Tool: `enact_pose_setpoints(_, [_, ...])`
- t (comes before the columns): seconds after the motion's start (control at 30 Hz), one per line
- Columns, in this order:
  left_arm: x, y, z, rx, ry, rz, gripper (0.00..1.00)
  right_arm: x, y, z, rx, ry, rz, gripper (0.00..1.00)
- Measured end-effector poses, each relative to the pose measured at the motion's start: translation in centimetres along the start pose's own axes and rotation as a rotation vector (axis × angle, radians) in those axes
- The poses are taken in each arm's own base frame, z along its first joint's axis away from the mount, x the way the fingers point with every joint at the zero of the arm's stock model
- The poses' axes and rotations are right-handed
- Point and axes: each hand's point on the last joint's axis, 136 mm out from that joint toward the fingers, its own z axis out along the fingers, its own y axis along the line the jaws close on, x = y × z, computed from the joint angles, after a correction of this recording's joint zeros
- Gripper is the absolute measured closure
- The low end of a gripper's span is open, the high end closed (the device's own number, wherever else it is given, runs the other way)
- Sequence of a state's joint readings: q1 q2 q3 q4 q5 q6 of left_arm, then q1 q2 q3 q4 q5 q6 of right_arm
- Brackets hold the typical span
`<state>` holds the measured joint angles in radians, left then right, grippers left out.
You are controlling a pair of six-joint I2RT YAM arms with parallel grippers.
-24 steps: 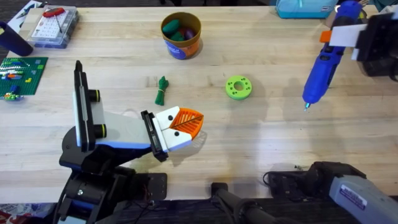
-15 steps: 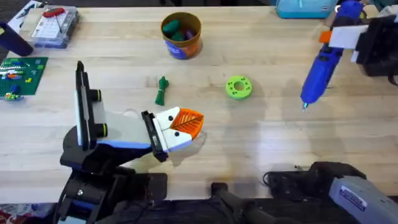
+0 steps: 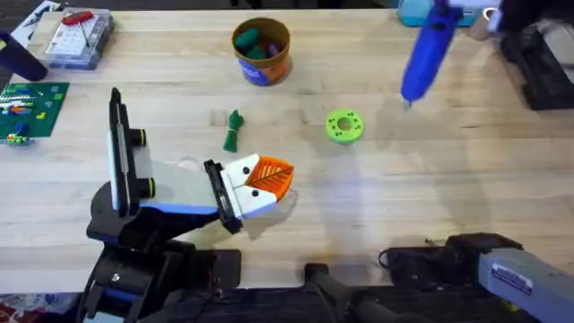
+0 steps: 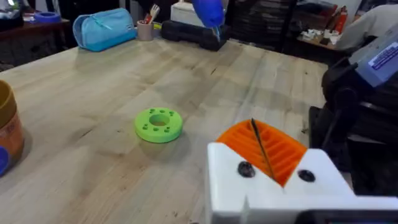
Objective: Pick up the gripper from the table and insert it into the empty holder that is missing its gripper. Then pick up a screw, insert it into the mounting hole, and use the screwdriver to tighten it. Finally, clean up the table by picking up the vegetable and placing it into the bucket.
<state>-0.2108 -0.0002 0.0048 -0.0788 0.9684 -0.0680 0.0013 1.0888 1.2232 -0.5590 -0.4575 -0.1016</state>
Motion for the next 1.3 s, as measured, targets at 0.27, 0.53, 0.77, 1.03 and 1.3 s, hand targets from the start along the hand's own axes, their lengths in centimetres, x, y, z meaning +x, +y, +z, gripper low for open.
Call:
enact_pose_setpoints(0.27, [0.0, 0.0, 0.0, 0.000, 0.000, 0.000, 0.988, -7.9, 5.4, 1.7, -0.235, -0.167, -0.130, 0.952])
enact_pose_setpoints(0.53, [0.0, 0.0, 0.0, 0.000, 0.000, 0.000, 0.988, -14.0, 14.8, -1.4, -0.629, -0.444, -0.288, 0.952])
enact_pose_setpoints(0.77, [0.0, 0.0, 0.0, 0.000, 0.000, 0.000, 0.988, -14.6, 20.5, -4.6, -0.861, -0.527, -0.367, 0.952])
enact_pose_setpoints(1.03, [0.0, 0.0, 0.0, 0.000, 0.000, 0.000, 0.988, -13.5, 23.0, -4.8, -0.961, -0.485, -0.354, 0.952])
enact_pose_setpoints(1.3, [0.0, 0.0, 0.0, 0.000, 0.000, 0.000, 0.988, -12.1, 23.4, -4.5, -1.004, -0.475, -0.396, 0.952])
